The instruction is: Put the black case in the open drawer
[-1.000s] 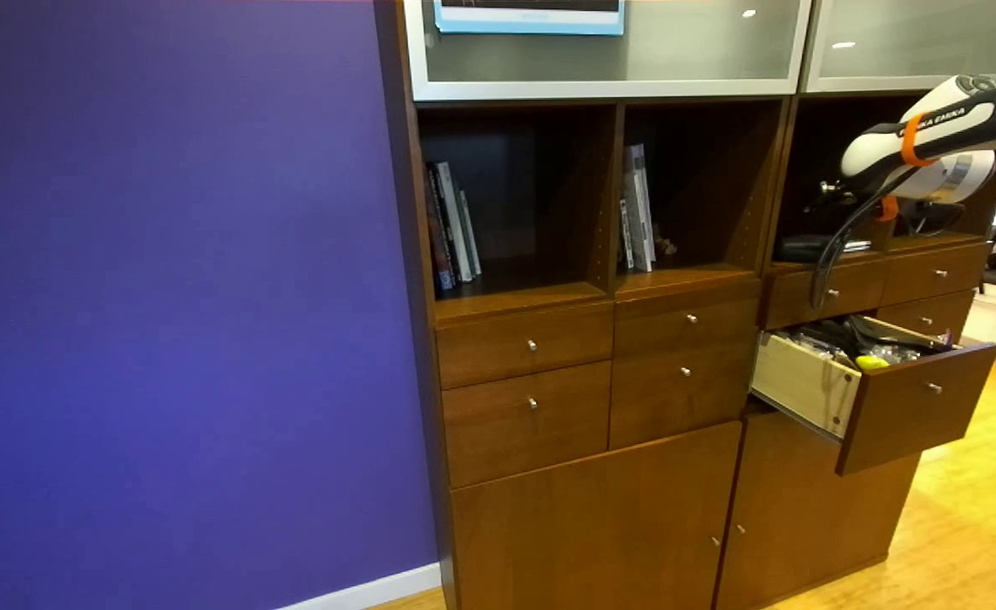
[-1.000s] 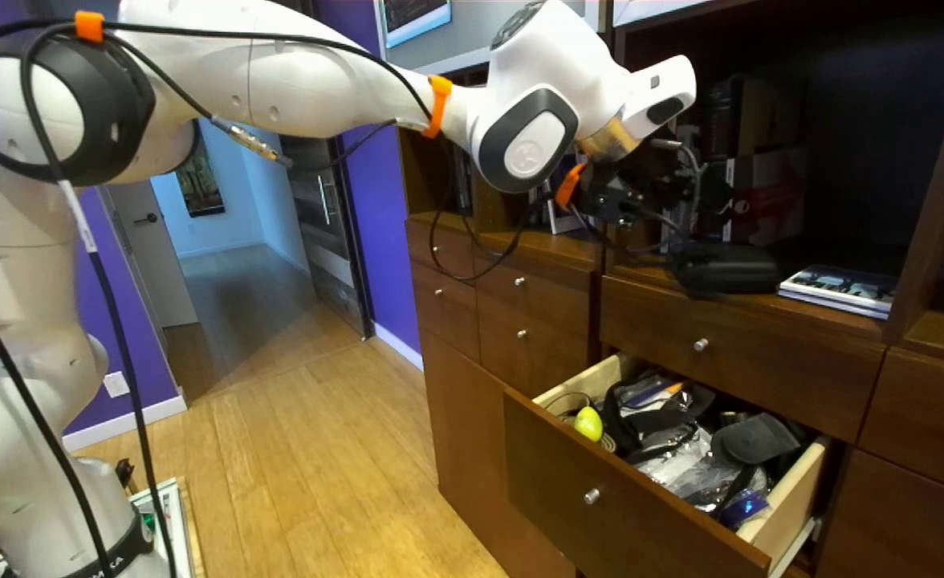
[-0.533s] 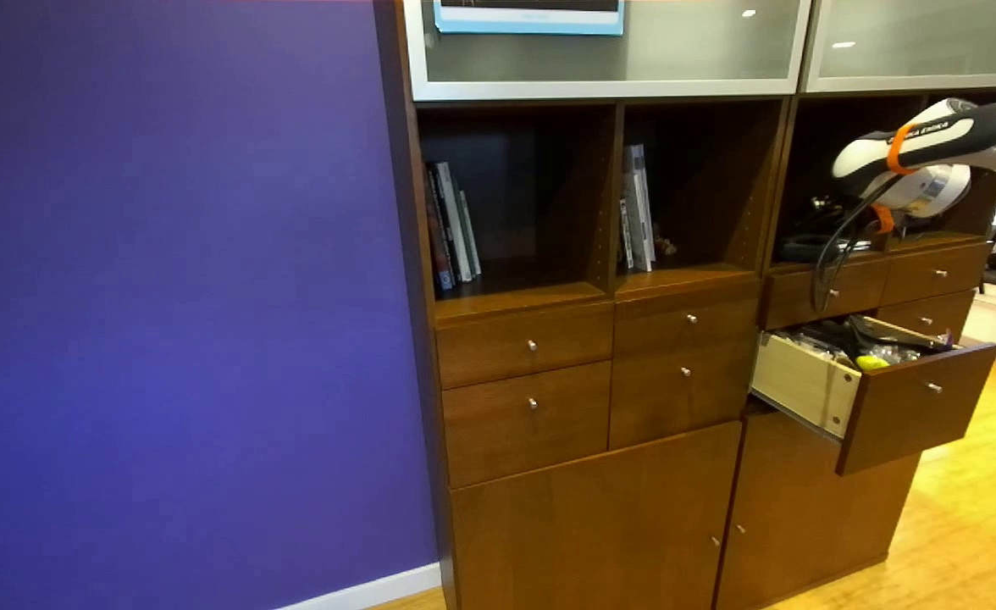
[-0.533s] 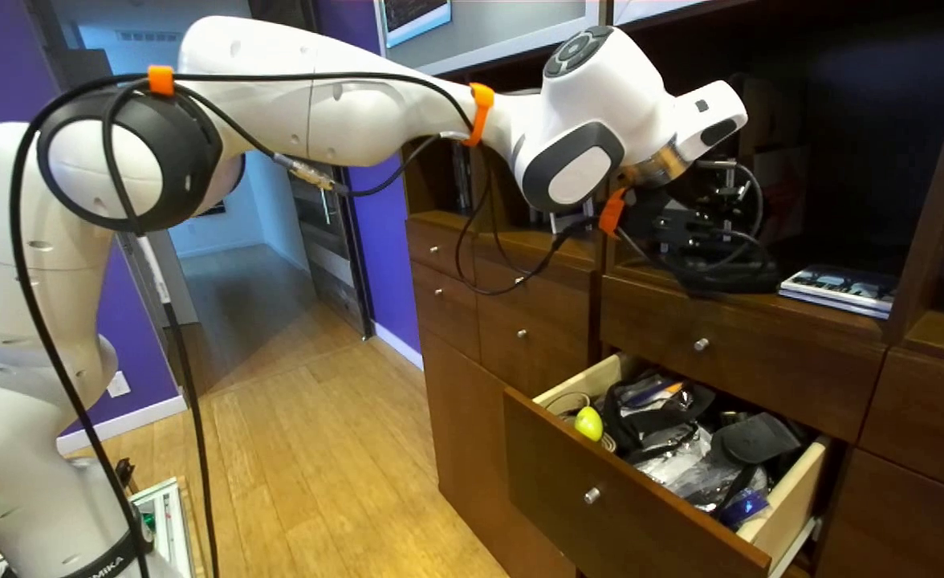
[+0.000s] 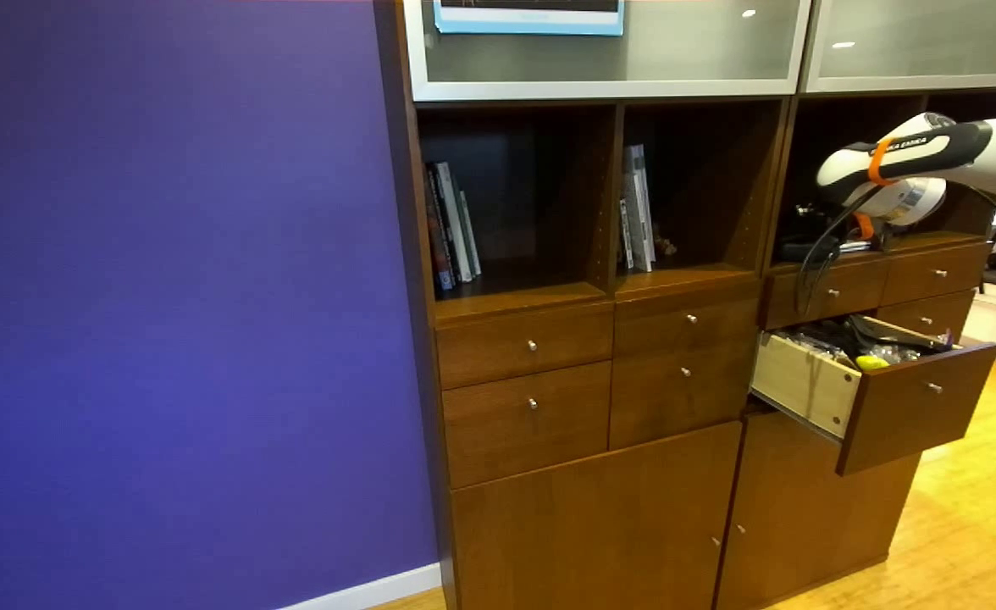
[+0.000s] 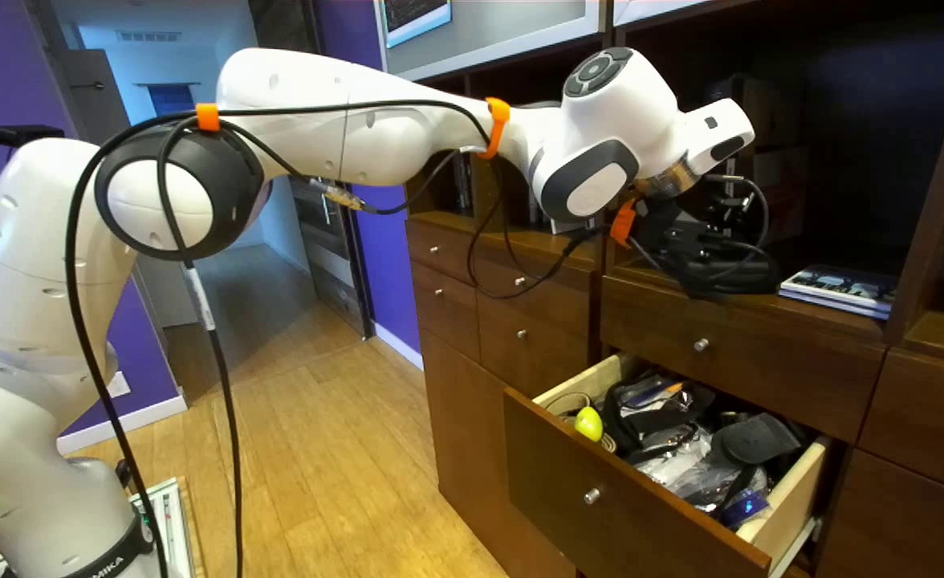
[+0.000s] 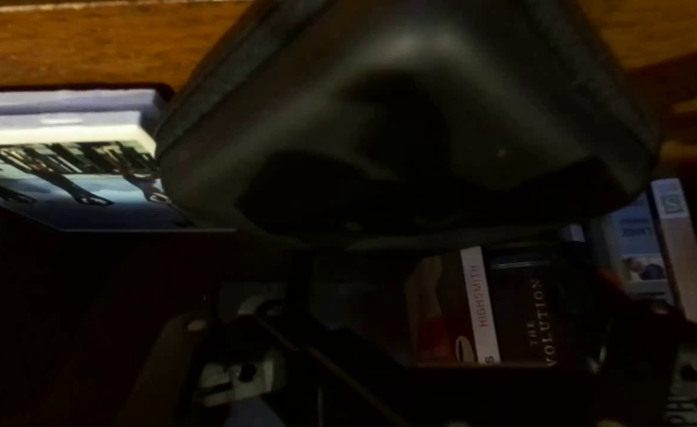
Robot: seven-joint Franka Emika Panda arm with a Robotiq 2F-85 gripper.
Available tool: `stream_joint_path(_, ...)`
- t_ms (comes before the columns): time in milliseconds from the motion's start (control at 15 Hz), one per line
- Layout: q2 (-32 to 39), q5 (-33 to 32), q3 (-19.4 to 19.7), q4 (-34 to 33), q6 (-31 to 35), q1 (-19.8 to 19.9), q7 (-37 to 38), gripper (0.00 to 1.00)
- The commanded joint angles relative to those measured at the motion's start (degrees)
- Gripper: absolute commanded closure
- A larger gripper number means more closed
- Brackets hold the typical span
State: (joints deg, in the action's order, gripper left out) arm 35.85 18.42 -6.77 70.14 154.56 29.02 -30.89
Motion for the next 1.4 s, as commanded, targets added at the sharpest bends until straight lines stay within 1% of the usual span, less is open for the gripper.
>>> stream_joint_path(0,2.6,-2.4,2.1,-3.7,-1.8,-1.4,1.8,0.00)
stream_joint_path(200,2.2,-5.3,5.9,-3.5,-4.6,-3.5,5.6,0.00)
stream_joint_path(400,1.5,-8.1,8.6,-4.2,-9.9,-5.0,8.3,0.00)
stream_joint_path(667,0.8,-10.1,10.2,-5.9,-18.0,-5.7,8.8,0.00)
stream_joint_path(867,0.0,-9.5,10.3,-6.4,-22.3,-5.2,8.5,0.00)
stream_joint_path(1333,-2.4,-9.6,11.9,-5.1,-28.3,-5.5,9.1,0.00)
